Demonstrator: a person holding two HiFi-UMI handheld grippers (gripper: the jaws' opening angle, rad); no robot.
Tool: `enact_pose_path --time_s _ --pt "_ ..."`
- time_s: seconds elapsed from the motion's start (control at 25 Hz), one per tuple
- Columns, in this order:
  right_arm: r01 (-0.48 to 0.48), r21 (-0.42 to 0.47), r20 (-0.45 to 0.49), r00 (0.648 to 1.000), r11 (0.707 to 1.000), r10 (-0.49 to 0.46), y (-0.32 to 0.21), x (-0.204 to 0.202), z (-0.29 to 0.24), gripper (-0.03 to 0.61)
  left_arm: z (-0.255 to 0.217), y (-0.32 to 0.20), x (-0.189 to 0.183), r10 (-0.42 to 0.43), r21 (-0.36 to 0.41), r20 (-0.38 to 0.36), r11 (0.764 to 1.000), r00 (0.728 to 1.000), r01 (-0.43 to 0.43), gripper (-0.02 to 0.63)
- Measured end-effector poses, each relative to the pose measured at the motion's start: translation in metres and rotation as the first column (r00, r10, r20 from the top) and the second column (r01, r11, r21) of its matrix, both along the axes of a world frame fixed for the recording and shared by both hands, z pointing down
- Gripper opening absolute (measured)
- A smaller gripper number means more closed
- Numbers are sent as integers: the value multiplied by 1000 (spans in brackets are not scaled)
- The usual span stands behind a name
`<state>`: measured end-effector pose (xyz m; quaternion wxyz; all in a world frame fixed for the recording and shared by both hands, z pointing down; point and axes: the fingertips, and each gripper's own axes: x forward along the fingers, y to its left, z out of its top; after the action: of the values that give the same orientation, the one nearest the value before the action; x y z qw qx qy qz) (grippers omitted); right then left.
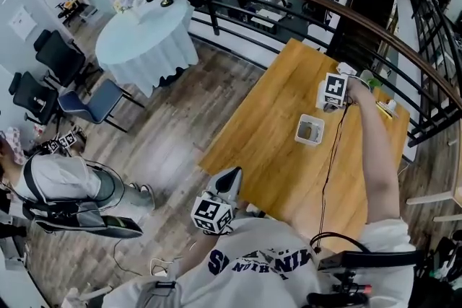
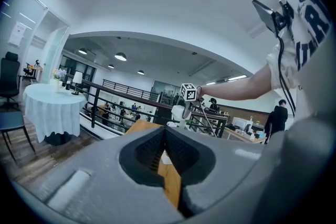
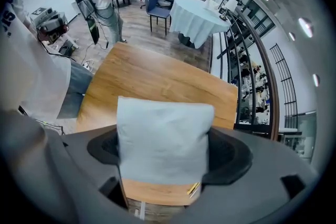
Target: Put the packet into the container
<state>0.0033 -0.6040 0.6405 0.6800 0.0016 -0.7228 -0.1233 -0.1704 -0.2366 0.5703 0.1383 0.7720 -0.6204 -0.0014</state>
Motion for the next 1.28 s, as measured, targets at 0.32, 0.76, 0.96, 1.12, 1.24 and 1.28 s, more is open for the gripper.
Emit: enact_pose_path --time_s 0.32,0.76,0.96,1.12,1.24,1.28 --pt "-1 -6 -10 1000 1000 1 -2 -1 -1 449 -3 -5 -7 -10 3 6 1000 1000 10 -6" --pt "-8 -42 -18 1000 999 7 8 2 22 451 -3 -7 -5 -1 3 6 1000 1000 1 -6" --pt "1 -53 -35 999 999 -3 12 2 39 451 1 -4 -7 -12 -8 7 1000 1000 12 -6" --pt "-3 -68 -37 999 998 1 15 0 58 451 3 -1 -9 -24 -18 9 1000 1000 24 -6" --pt "0 -82 -44 999 997 -3 19 -2 80 451 4 1 -11 -35 -24 12 999 999 36 -6" --pt "1 -86 -43 999 996 -5 21 -3 87 451 4 2 -12 -39 -27 14 999 999 39 -6"
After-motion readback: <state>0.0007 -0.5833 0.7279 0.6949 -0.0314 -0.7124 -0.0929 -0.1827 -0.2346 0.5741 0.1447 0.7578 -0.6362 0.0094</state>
